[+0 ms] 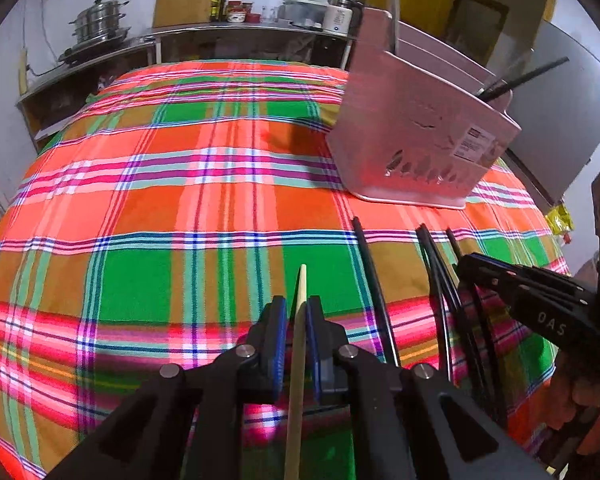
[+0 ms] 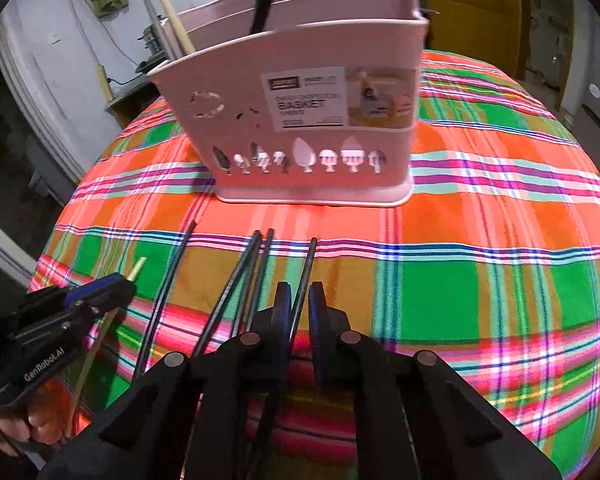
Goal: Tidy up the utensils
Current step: 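Close the left tool on a light wooden chopstick while the right tool grasps a black chopstick, then lift both held chopsticks and carry them over the pink basket, then open both tools to drop the chopsticks into the pink basket, then move both open tools back down to the remaining chopsticks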
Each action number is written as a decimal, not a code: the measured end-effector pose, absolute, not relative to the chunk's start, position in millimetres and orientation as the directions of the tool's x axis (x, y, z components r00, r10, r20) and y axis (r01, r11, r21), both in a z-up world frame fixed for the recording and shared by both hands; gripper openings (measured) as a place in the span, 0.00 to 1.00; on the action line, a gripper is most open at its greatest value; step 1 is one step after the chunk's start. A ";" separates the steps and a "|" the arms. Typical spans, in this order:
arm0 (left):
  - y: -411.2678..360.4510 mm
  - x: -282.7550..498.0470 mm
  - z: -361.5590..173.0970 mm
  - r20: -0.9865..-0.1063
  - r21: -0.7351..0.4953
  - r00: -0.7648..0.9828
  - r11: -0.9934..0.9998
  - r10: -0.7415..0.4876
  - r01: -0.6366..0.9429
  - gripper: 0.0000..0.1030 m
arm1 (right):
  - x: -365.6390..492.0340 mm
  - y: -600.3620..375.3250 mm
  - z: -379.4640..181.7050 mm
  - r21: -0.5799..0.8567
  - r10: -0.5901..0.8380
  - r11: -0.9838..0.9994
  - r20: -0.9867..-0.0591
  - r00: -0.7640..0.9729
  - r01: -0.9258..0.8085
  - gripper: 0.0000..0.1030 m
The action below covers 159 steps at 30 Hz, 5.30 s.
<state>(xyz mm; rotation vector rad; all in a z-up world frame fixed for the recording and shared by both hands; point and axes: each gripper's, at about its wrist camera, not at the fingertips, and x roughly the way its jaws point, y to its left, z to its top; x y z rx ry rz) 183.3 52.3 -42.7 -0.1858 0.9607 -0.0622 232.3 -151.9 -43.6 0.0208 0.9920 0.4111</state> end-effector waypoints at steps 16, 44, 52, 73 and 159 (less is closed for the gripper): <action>34.7 206.6 -41.4 -0.856 -0.058 0.509 0.995 -0.091 0.079 0.04 | 261.2 -136.5 -43.8 0.177 0.317 0.928 -0.838 0.444 -0.328 0.06; 32.1 176.5 111.2 -0.677 -0.084 0.721 0.989 -0.149 0.126 0.04 | 204.8 -168.0 107.2 0.158 0.417 0.897 -0.609 0.675 -0.413 0.04; 31.8 167.7 124.0 -0.644 -0.098 0.748 0.987 -0.160 0.126 0.04 | 189.6 -175.5 133.8 0.135 0.419 0.898 -0.550 0.722 -0.418 0.04; 30.5 162.5 142.6 -0.653 -0.135 0.731 0.980 -0.197 0.143 0.04 | 175.9 -186.4 143.9 0.150 0.421 0.901 -0.525 0.740 -0.407 0.04; 21.9 122.7 122.9 -0.543 -0.188 0.811 0.973 -0.218 0.136 0.09 | 140.1 -193.5 126.0 0.089 0.364 0.926 -0.469 0.805 -0.367 0.15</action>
